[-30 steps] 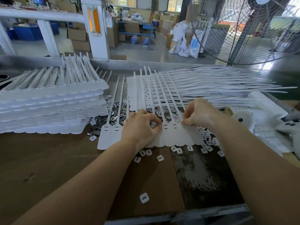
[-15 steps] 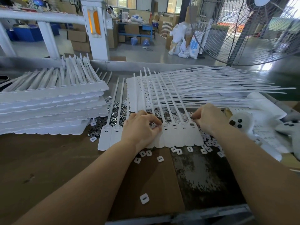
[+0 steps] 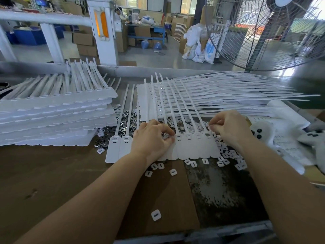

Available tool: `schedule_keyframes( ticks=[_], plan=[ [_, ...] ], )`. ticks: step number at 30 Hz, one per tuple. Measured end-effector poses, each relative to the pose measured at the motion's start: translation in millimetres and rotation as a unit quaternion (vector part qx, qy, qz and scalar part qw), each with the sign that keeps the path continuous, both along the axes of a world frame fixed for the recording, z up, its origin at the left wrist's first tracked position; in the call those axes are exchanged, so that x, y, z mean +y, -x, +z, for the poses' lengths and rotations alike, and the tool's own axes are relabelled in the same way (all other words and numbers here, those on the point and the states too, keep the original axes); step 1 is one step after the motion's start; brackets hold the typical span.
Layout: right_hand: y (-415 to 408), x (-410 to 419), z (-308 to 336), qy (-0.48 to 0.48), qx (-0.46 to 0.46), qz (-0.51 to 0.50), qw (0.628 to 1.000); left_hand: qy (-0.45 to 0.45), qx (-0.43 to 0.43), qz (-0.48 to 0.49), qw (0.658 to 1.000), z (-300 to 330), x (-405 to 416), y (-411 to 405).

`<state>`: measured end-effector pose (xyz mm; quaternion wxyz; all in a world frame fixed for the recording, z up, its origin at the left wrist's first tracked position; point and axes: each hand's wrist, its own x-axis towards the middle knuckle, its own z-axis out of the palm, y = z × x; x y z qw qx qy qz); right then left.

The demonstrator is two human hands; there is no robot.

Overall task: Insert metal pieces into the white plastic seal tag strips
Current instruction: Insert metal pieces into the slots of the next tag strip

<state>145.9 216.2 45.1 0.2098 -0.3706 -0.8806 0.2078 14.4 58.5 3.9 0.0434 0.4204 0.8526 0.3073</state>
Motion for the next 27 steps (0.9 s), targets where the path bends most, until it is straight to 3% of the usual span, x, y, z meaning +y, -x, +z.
schedule_keyframes(
  ticks=[6,27],
  plan=[
    [-4.7,-7.2,4.7,0.076,0.022,0.016,0.997,0.001,0.0,0.001,1.0,0.6,-0.3,-0.3],
    [-5.0,-3.9,7.7,0.192,-0.01,-0.019,0.981,-0.002,0.003,0.0,1.0,0.3,-0.6,0.1]
  ],
)
